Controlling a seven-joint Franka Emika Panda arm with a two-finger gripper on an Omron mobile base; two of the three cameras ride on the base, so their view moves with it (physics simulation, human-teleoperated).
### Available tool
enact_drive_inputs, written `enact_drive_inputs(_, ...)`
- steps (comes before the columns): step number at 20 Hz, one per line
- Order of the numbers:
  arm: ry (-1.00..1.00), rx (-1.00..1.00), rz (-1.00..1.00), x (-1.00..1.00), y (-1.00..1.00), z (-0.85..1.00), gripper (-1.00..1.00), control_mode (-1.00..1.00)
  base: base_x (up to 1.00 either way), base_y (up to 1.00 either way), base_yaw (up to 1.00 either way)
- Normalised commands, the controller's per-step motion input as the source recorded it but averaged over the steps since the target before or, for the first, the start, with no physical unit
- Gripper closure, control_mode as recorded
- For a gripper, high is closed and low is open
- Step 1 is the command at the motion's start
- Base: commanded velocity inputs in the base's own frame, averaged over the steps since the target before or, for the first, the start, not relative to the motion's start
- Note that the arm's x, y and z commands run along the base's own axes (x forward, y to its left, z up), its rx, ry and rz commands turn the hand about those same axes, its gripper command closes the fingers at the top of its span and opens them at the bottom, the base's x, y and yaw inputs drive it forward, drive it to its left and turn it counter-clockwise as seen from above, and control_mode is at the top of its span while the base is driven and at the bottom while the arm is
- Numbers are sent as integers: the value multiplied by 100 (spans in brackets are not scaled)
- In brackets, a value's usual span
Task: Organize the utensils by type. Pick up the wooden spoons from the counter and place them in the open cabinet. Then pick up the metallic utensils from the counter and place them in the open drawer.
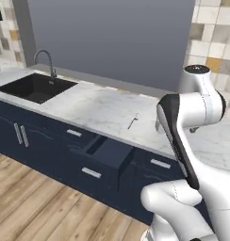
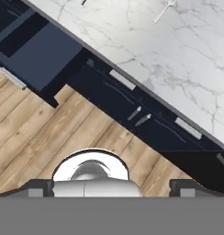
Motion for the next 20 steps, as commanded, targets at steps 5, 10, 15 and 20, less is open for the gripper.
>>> enact_drive_inputs(5, 0, 0, 0, 0, 0, 0, -100, 100, 33, -42, 51)
enact_drive_inputs(10, 0, 0, 0, 0, 0, 0, -100, 100, 29, -57, 13)
enact_drive_inputs(15, 0, 0, 0, 0, 0, 0, -100, 100, 37, -10, 0)
enact_drive_inputs(20, 0, 0, 0, 0, 0, 0, -100, 100, 30, -4, 1)
